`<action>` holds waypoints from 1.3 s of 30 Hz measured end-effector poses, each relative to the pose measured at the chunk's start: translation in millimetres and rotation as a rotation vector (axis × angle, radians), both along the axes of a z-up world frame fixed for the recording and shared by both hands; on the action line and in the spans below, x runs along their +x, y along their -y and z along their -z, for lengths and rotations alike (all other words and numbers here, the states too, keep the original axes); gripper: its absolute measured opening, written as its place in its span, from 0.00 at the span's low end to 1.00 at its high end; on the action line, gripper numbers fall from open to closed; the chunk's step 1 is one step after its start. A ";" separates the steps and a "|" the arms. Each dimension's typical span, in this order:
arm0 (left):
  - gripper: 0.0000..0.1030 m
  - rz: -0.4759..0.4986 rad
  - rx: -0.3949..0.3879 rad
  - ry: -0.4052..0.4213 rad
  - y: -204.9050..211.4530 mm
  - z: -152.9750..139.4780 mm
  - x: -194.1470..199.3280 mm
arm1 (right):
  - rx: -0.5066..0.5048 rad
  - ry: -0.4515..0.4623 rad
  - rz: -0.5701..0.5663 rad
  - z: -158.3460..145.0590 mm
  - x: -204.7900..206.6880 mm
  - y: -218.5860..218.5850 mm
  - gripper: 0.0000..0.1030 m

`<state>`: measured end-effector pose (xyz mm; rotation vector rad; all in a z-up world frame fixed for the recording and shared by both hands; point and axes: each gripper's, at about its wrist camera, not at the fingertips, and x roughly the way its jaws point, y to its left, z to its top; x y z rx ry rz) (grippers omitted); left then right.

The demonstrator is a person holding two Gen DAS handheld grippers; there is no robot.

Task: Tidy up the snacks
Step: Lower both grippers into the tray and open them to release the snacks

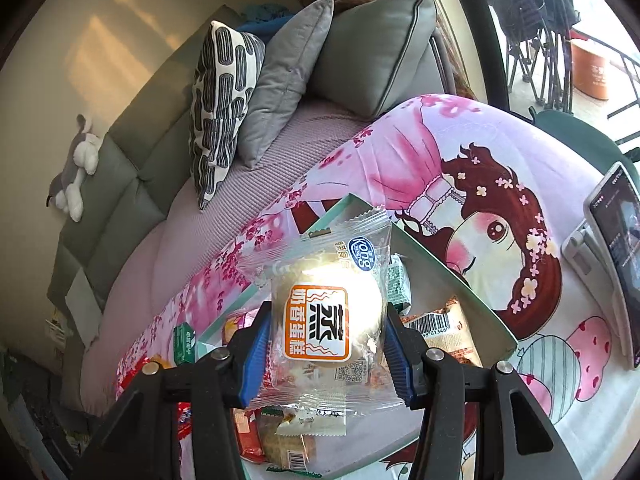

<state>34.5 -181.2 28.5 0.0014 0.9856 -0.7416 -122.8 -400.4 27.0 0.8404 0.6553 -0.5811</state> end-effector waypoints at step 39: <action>0.35 -0.051 0.073 0.124 31.6 45.2 46.9 | -0.088 0.042 -0.092 48.5 56.3 11.6 0.53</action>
